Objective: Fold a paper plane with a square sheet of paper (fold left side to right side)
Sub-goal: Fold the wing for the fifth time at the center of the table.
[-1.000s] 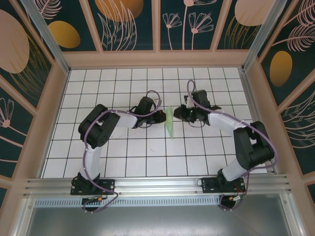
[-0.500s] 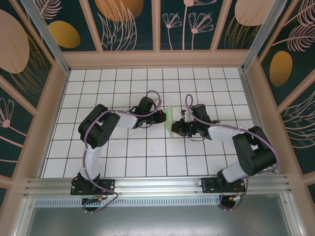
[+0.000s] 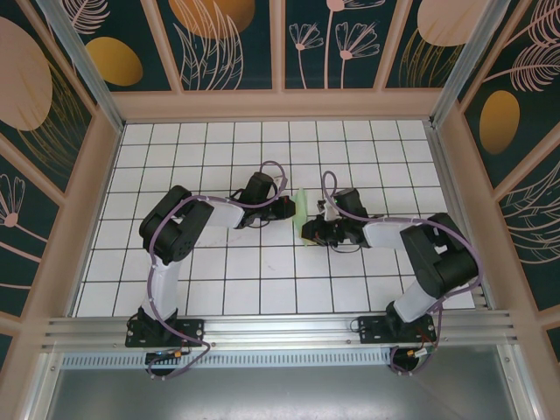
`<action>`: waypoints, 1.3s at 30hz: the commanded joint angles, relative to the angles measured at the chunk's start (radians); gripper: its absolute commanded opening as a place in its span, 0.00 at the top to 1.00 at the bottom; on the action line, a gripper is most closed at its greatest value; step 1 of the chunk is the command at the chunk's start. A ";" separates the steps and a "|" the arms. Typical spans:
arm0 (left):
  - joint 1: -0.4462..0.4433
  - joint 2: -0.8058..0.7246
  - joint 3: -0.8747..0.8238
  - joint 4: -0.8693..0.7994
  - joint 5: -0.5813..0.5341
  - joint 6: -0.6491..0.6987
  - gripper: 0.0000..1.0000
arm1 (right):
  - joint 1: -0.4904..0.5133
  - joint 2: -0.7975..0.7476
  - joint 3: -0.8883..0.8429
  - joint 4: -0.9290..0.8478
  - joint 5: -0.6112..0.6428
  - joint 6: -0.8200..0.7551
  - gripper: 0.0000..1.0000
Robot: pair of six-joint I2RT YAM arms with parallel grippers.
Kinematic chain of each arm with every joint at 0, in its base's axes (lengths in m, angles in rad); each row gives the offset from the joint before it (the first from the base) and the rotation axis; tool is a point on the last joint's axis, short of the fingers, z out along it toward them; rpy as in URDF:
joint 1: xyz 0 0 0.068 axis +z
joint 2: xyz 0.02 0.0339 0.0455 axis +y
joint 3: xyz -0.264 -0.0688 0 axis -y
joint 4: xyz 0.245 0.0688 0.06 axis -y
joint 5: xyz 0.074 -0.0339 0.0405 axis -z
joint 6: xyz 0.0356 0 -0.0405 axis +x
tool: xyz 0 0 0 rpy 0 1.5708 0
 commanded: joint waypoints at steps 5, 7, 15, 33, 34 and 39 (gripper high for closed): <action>0.004 0.061 -0.008 -0.054 -0.083 0.010 1.00 | 0.013 0.028 0.030 0.003 0.035 -0.020 0.83; 0.005 0.061 -0.008 -0.053 -0.082 0.009 1.00 | 0.015 0.038 0.033 0.007 0.032 -0.019 0.83; 0.005 0.058 -0.008 -0.058 -0.088 0.011 1.00 | 0.023 0.064 0.042 -0.009 0.048 -0.023 0.83; 0.005 0.068 0.001 -0.074 -0.129 0.005 1.00 | 0.042 0.112 0.062 -0.119 0.109 -0.050 0.83; 0.006 0.068 0.001 -0.074 -0.133 0.005 1.00 | 0.046 0.114 0.064 -0.137 0.123 -0.052 0.83; 0.006 0.074 0.001 -0.093 -0.170 -0.008 1.00 | 0.068 0.116 0.046 -0.160 0.131 -0.051 0.83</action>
